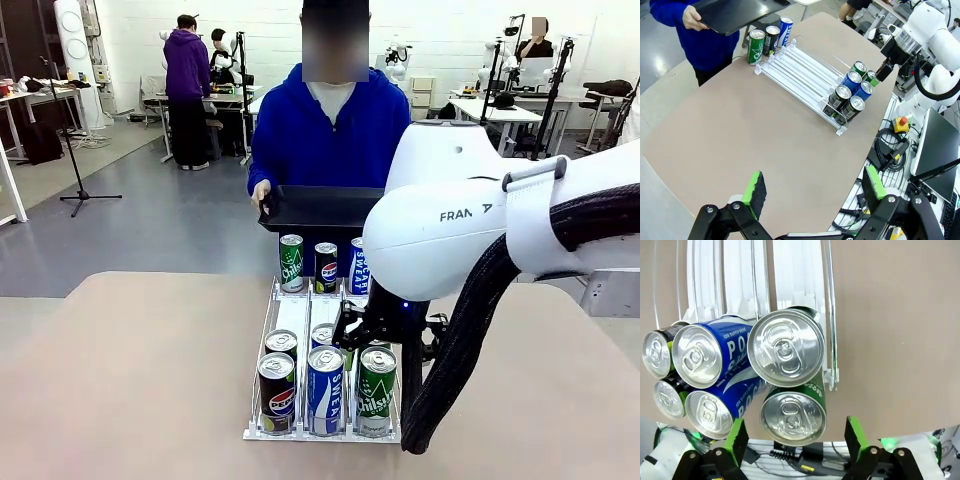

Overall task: Retrieve and hand over the desired beverage to the person.
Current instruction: Pick up a can of the same type that the person held from the Automatic Can Dispenser.

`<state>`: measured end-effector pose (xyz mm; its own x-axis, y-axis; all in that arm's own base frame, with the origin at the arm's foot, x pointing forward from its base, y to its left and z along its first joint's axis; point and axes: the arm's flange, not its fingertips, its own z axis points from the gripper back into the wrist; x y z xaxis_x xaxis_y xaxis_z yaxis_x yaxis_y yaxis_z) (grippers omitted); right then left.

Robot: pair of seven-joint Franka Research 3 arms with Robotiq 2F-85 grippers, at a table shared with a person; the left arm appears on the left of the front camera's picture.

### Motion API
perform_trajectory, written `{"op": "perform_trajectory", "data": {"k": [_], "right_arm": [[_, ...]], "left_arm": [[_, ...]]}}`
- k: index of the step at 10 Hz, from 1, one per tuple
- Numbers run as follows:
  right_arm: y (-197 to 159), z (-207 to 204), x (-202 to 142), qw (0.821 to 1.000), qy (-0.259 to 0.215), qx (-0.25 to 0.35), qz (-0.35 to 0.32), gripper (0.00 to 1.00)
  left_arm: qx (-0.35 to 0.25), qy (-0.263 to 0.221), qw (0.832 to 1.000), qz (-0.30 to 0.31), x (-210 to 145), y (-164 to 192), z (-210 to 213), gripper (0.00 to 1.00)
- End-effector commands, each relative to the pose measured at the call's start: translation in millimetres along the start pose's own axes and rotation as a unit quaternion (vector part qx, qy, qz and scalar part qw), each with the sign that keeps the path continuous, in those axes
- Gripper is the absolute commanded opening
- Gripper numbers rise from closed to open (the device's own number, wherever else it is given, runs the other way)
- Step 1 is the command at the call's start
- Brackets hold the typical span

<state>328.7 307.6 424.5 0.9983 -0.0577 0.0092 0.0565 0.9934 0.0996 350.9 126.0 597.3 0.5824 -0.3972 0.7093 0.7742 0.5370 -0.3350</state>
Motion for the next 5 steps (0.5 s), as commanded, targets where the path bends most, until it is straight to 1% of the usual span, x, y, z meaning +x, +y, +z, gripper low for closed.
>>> {"op": "perform_trajectory", "data": {"k": [1,4,5], "right_arm": [[2.5,-7.3,1.3,1.000,-0.014,-0.006,-0.012,1.00],[-0.4,-9.8,5.6,1.000,-0.024,-0.002,-0.006,1.00],[-2.1,-10.9,6.7,1.000,-0.027,-0.002,0.006,1.00]], "left_arm": [[-0.005,-0.008,1.000,-0.011,0.1,0.9,1.6,1.00],[-0.005,-0.008,1.000,-0.011,0.1,0.9,1.6,1.00],[-0.005,-0.008,1.000,-0.011,0.1,0.9,1.6,1.00]]}}
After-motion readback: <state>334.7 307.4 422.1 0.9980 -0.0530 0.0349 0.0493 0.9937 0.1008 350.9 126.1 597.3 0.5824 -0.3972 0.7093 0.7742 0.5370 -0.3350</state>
